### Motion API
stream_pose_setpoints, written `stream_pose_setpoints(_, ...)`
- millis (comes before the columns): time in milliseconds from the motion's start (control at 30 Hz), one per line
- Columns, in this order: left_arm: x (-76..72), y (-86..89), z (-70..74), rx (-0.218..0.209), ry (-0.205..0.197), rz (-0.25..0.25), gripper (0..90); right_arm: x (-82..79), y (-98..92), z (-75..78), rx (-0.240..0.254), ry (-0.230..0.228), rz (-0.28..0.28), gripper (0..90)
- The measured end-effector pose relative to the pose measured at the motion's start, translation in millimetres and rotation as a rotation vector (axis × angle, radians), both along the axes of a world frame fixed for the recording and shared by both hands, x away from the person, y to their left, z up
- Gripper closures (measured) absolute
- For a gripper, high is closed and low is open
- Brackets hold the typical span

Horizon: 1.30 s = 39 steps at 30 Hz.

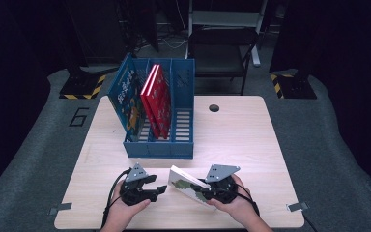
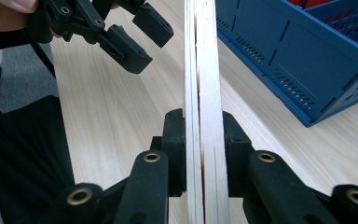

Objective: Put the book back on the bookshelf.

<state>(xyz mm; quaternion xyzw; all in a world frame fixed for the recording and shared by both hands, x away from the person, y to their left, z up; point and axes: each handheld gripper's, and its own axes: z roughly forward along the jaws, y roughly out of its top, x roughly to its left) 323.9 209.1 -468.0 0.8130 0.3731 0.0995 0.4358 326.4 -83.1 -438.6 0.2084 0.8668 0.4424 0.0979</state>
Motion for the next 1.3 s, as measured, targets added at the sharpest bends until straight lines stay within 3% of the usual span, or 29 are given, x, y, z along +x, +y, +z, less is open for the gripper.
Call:
stream_pose_setpoints(233, -0.5, -0.2, 0.4, -0.005, 0.001, 0.004, 40.3, 1.5, 1.9, -4.3, -0.023, 0.013, 0.012, 75.0)
stream_pose_setpoints(567, -0.4, -0.9, 0.3, 0.000, -0.001, -0.002, 40.2, 2.9, 0.0, -6.6, 0.024, 0.040, 0.009, 72.2)
stream_pose_setpoints(767, 0.2, -0.6, 0.1, -0.001, 0.003, -0.005, 39.7, 2.0, -0.7, -7.6, 0.026, 0.036, 0.011, 67.6)
stream_pose_setpoints(1100, 4.4, -11.2, 0.9, 0.002, 0.005, -0.049, 36.2, -1.0, -8.2, -9.9, 0.028, 0.052, 0.002, 62.6)
stream_pose_setpoints(1300, 11.2, -23.0, 3.9, -0.004, 0.006, -0.108, 34.3, -6.4, -15.8, -9.2, 0.026, 0.046, -0.009, 61.6)
